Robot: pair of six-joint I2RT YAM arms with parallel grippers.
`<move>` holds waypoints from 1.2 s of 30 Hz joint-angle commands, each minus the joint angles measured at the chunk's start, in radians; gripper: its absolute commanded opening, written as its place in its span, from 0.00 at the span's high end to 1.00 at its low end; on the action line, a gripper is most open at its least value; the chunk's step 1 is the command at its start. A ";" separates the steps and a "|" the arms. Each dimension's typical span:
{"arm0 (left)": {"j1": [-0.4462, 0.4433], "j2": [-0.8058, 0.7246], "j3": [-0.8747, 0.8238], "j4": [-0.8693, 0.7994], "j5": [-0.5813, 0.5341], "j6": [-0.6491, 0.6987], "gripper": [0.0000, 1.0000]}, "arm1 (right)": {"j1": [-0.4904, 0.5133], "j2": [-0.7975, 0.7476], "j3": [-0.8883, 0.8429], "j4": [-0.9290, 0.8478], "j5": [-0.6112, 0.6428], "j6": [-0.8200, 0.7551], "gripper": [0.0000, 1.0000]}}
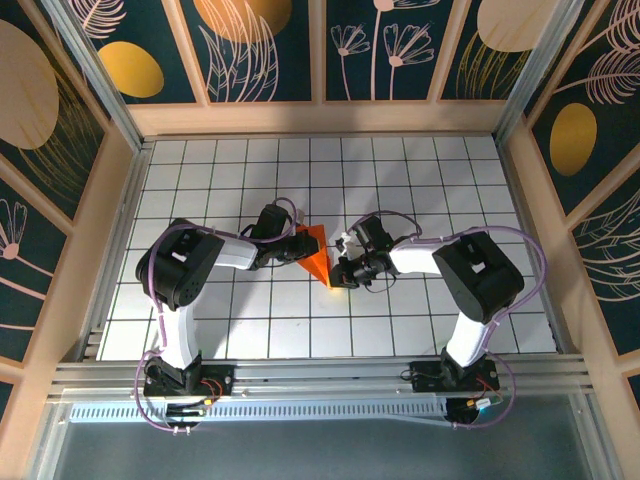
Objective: Fold a paper plane with a square sheet of paper (fold left side to right side)
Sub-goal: Fourth fold the wing at the center of the table.
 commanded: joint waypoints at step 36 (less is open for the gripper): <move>-0.003 0.041 -0.006 -0.063 -0.060 -0.007 1.00 | 0.029 0.019 0.104 0.031 0.009 0.031 1.00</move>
